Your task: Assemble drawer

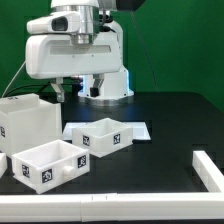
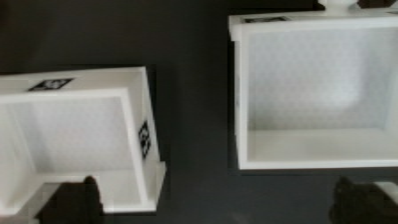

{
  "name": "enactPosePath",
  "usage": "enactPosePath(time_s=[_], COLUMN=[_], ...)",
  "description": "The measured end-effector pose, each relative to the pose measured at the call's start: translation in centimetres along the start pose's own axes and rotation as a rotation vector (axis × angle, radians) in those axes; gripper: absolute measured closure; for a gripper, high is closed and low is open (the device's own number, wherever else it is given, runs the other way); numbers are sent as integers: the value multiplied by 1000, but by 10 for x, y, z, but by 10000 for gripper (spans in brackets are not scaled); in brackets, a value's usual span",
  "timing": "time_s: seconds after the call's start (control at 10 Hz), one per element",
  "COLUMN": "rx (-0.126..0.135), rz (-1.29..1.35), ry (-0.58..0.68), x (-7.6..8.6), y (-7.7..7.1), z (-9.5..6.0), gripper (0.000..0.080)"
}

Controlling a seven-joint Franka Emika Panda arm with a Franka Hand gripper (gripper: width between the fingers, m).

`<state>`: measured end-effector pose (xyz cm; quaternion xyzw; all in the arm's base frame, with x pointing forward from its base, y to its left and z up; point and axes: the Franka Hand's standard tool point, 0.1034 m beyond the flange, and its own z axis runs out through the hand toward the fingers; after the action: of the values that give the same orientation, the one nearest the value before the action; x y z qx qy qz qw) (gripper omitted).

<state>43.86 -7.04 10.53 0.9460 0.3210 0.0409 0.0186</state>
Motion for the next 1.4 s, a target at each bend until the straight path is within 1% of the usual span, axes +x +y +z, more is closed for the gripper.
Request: enactPosePath(time_s=[0.1, 0.2, 0.3, 0.4, 0.5, 0.6, 0.9, 1.0, 1.1, 1.2, 1.3, 1.4], rx=[-7, -35, -72, -95, -112, -106, -104, -100, -61, -37, 2, 16], rz=[-21, -25, -24, -28, -23, -4, -6, -6, -4, -4, 0, 11], ry=[-42, -56, -69, -90, -94, -88, -90, -93, -144, -181, -245, -278], x=[-7, -21, -37, -51, -60, -59, -59, -60, -66, -67, -73, -72], y=[1, 9, 19, 27, 30, 30, 30, 29, 28, 29, 18, 10], z=[-9, -24, -35, -42, -47, -47, -46, -44, -35, -23, -10, -5], gripper=[151, 151, 151, 151, 151, 151, 151, 151, 151, 151, 151, 151])
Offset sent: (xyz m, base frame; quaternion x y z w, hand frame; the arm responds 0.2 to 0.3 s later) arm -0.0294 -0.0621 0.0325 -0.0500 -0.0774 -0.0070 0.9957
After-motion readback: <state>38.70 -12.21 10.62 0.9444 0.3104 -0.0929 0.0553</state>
